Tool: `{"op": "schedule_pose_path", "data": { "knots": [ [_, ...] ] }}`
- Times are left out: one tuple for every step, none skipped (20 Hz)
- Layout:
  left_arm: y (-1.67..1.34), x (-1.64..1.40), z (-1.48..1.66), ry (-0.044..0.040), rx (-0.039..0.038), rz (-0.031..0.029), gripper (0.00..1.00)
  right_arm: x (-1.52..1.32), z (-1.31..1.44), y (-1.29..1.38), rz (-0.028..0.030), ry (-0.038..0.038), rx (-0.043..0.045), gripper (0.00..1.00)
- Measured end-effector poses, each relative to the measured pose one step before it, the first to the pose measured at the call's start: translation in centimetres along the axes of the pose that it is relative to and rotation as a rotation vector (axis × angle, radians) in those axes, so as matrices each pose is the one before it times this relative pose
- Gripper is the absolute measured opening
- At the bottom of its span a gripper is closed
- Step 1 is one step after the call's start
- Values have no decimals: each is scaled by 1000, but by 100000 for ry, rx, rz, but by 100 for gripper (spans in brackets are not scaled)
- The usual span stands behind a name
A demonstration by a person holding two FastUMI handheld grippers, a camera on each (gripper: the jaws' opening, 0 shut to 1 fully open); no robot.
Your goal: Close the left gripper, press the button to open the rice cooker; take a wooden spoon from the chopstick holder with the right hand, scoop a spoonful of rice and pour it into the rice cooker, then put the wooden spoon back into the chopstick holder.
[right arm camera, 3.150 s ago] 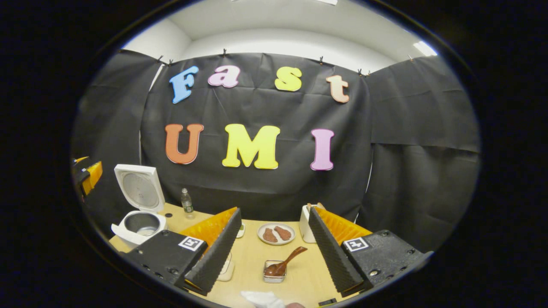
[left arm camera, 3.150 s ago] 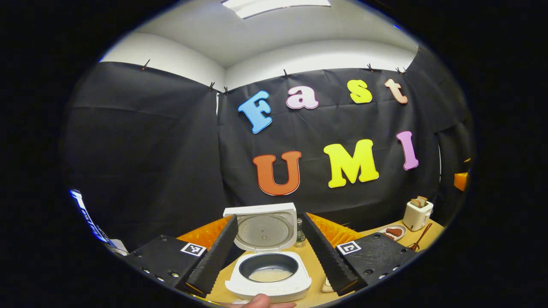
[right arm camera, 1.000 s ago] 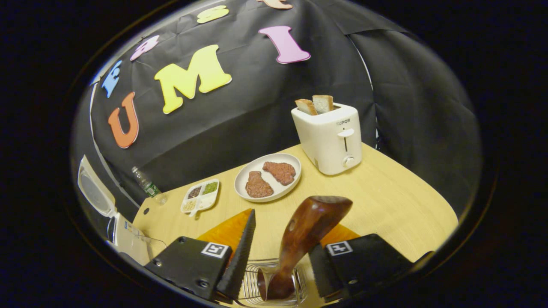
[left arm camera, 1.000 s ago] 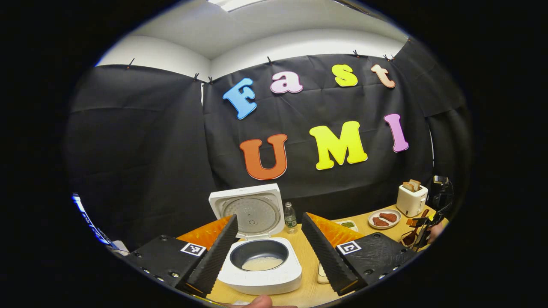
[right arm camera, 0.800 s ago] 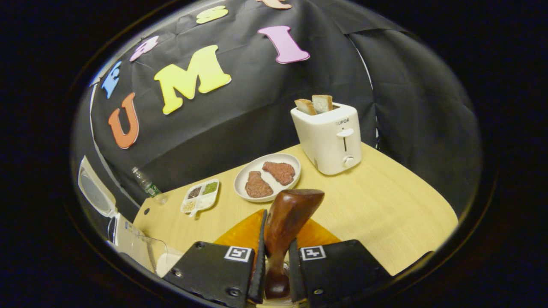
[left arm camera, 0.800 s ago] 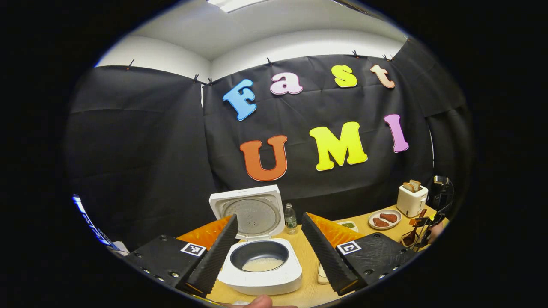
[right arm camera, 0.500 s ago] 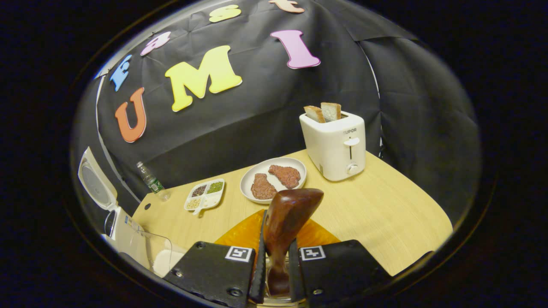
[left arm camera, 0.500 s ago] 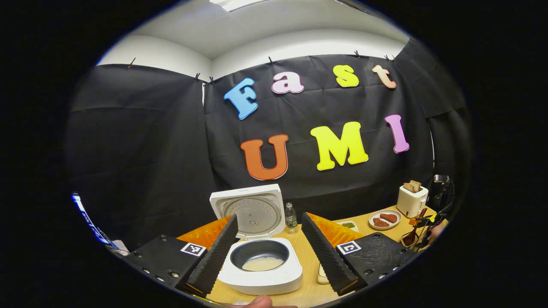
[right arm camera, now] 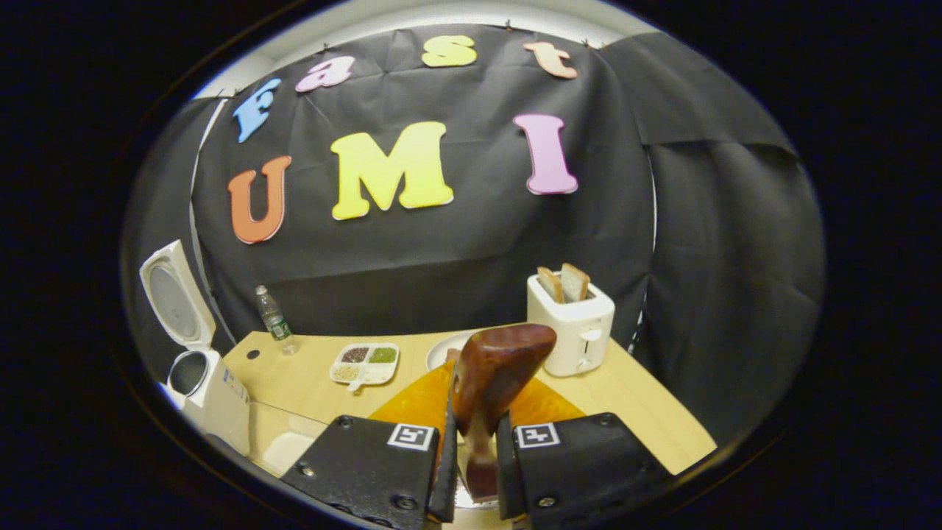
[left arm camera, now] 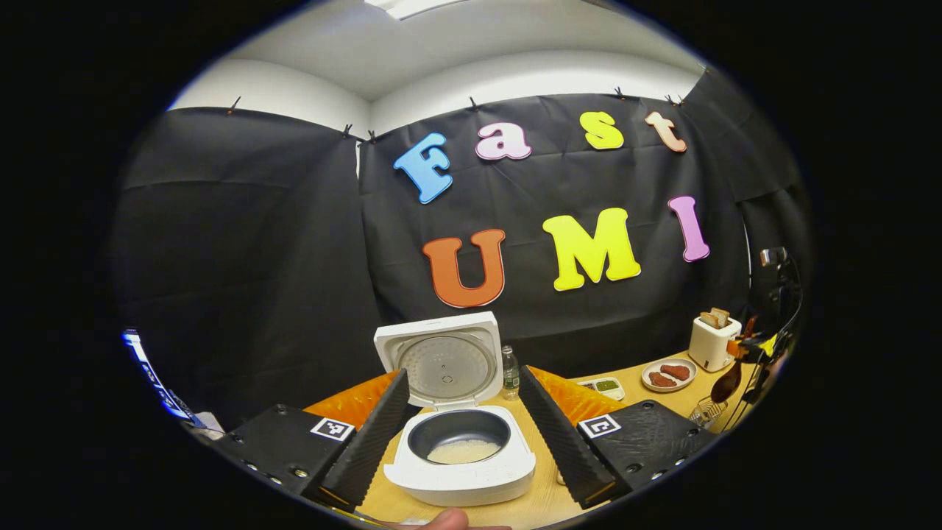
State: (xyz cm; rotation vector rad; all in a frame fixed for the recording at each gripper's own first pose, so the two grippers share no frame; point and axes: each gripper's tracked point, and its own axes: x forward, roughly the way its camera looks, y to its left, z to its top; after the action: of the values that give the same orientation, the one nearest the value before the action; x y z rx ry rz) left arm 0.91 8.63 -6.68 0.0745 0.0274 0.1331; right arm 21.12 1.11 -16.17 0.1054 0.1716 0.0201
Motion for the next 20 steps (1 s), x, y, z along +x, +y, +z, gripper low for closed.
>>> {"op": "schedule_pose_path", "data": {
  "knots": [
    [451, 57, -167, 47, -24, 522, 95, -716, 1248, 902, 393, -1348, -3059, 27],
    [247, 87, -298, 132, -390, 234, 95, -678, 1431, 1171, 950, -1518, -2242, 27],
    [265, 102, -138, 276, -167, 295, 95, -467, 1109, 1008, 789, -1510, -1604, 27],
    [355, -27, -320, 515, -100, 214, 95, -483, 1201, 1286, 980, -1316, -188, 27],
    [196, 60, -276, 113, -47, 251, 95, -330, 880, 1410, 1661, -995, 10, 27],
    [337, 52, -138, -93, 106, 414, 95, -220, 758, 1300, 1370, -872, 297, 27],
    [224, 116, -252, 157, 48, 322, 95, -298, 667, 1690, 1812, -1080, 235, 27],
    [215, 53, -247, 501, -259, 160, 95, 7, 211, 1552, 1847, -594, -1080, 27],
    [98, 31, -331, 568, -440, -146, 95, 0, -130, 1671, 1934, -448, -1072, 27],
    [109, 130, -191, 378, -433, 81, 95, 258, -277, 1696, 1794, 164, -1281, 27],
    [107, 126, -270, 422, -254, 109, 95, 327, -480, 1860, 2417, 300, -1259, 27],
    [227, 59, -182, 343, -169, 232, 95, 335, -648, 1440, 1566, 436, -916, 27],
    [182, 182, -48, 123, -349, 158, 95, 537, -614, 1339, 1216, 254, -623, 27],
    [99, 74, -43, 51, -216, 67, 95, 511, -906, 1011, 1278, 1228, -641, 27],
    [178, 24, -102, 38, -17, 289, 95, 440, -1144, 960, 269, 763, -805, 27],
    [154, 100, -157, 98, -69, 192, 95, 594, -1113, 685, 93, 1945, -448, 28],
    [-119, 28, -225, 300, 77, -127, 95, 368, -1311, 835, -8, 1335, -1047, 27],
    [121, 120, -94, 236, 163, 145, 95, 580, -1126, 464, -551, 1219, -2516, 28],
    [64, -48, -125, 117, 157, 44, 95, 356, -1568, 276, -672, 2984, -2366, 28],
    [84, 24, -183, 290, 112, 258, 95, 583, -1160, 249, -1214, 1416, -2296, 27]
  ]
}}
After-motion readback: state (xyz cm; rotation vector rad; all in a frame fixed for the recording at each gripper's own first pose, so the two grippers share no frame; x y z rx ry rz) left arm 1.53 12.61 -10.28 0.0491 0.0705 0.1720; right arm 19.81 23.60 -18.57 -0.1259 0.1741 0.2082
